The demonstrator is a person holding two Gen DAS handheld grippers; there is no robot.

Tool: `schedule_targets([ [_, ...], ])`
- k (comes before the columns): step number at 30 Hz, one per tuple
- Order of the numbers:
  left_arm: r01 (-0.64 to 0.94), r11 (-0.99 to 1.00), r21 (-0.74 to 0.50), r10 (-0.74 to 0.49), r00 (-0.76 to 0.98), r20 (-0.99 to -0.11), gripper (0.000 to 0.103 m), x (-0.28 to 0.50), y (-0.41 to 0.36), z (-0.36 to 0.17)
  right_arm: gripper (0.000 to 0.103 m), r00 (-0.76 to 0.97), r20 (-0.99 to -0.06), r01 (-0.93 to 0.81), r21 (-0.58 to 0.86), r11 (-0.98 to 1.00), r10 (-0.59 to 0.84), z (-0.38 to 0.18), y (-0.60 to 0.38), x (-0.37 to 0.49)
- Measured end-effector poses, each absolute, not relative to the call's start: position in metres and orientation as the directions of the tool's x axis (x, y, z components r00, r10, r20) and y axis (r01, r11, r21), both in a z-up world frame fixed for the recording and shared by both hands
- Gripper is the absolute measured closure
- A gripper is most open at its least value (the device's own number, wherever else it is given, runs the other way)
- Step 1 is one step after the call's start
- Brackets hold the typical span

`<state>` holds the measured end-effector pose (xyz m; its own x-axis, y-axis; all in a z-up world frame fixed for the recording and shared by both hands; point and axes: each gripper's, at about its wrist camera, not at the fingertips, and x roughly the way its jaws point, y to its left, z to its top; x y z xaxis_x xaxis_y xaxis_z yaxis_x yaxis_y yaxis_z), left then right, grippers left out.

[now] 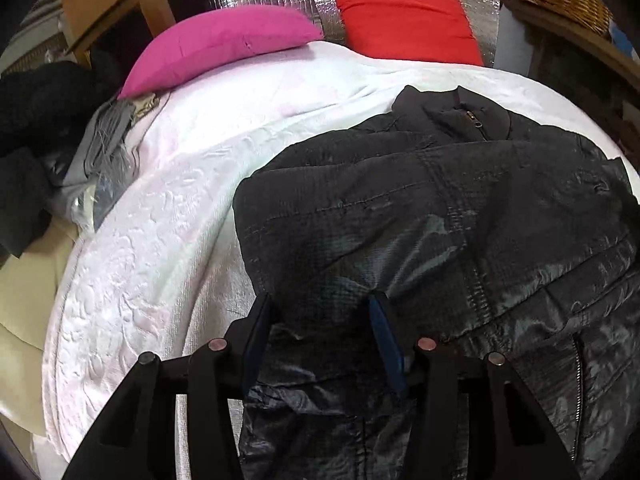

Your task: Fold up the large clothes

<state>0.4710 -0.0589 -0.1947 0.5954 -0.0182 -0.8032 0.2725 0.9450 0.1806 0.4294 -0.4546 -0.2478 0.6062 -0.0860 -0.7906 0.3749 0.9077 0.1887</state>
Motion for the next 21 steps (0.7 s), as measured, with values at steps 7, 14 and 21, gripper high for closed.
schedule_targets([
  [7,0.284,0.936,0.208,-0.009,0.609,-0.793,0.052,0.467,-0.064,-0.196,0.077,0.595,-0.798,0.389,0.178,0.904,-0.099,-0.255,-0.465,0.431],
  [14,0.284,0.933,0.222,0.001,0.614,-0.789,0.052,0.465,-0.064,-0.197,0.075,0.589,-0.805,0.394,0.207,0.895,-0.073,-0.253,-0.469,0.431],
  [21,0.276,0.934,0.228,0.013,0.611,-0.791,0.051,0.466,-0.064,-0.200,0.073,0.624,-0.781,0.383,0.327,0.864,0.018,-0.232,-0.479,0.419],
])
